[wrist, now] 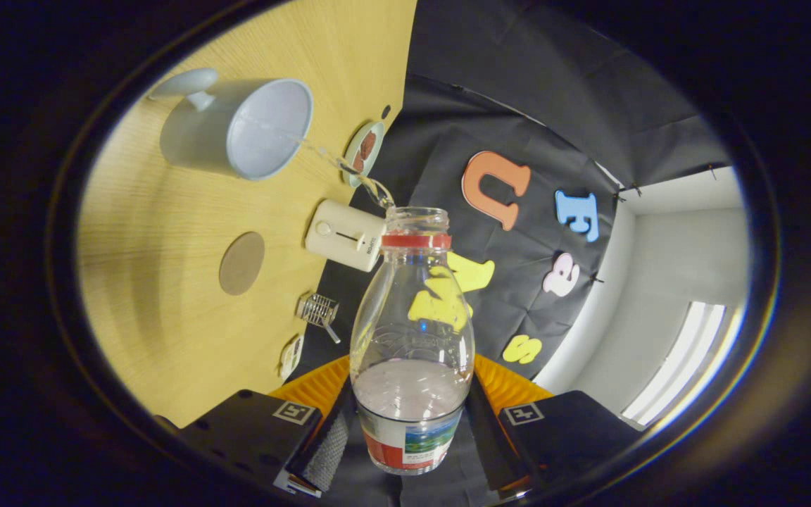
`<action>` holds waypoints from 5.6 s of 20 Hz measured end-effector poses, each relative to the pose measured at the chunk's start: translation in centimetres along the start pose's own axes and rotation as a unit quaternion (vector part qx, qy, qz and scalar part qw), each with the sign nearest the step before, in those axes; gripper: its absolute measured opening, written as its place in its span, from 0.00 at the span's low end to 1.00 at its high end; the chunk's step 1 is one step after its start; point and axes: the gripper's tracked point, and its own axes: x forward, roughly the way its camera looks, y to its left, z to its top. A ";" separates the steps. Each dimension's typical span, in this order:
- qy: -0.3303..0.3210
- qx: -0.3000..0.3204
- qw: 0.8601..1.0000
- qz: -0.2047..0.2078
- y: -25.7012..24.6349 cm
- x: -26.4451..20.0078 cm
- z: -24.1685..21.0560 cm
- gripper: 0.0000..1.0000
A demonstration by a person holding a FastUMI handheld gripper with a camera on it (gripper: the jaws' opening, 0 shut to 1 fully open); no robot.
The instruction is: Take the bottle from table, then pour the juice into the cup, finally place the bottle on the coaster
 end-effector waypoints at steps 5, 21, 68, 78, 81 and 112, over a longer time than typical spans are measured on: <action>-0.005 -0.020 1.000 -0.008 -0.7 0.1 0.2 0.82; -0.018 -0.089 0.995 -0.031 -1.7 0.3 1.8 0.82; -0.030 0.287 0.957 0.022 -2.0 -2.0 2.4 0.82; 0.009 0.587 0.809 0.041 -2.0 -0.9 -0.9 0.82; 0.025 0.684 0.725 0.078 0.1 0.0 -1.6 0.82; 0.062 0.816 0.561 0.122 12.1 15.2 1.1 0.83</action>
